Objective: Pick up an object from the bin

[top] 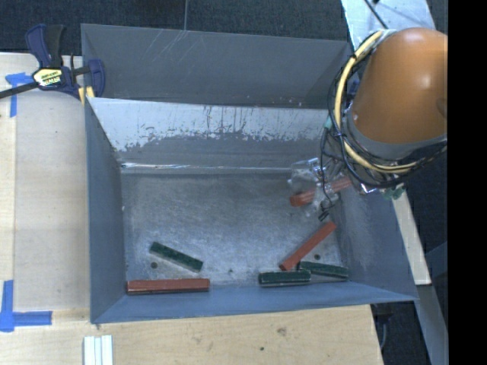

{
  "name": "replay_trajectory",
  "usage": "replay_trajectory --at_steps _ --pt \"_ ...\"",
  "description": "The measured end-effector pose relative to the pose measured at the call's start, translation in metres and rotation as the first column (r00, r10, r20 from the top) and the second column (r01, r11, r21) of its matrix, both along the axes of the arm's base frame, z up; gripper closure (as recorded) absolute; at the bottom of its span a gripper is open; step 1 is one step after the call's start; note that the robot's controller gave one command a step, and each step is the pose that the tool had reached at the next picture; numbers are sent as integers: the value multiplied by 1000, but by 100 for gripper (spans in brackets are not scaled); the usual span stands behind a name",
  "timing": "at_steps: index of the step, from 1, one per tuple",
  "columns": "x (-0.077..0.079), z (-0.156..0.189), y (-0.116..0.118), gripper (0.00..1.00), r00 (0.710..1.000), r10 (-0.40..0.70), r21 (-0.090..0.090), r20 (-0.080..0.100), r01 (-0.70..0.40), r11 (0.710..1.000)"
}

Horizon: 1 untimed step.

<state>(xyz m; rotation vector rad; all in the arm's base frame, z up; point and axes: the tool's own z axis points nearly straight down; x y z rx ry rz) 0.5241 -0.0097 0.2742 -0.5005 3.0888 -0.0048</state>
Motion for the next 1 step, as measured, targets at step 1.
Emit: replay_trajectory --at_steps 1 --pt "83 -21 -56 100 990 143 -2 -6 -143 990"
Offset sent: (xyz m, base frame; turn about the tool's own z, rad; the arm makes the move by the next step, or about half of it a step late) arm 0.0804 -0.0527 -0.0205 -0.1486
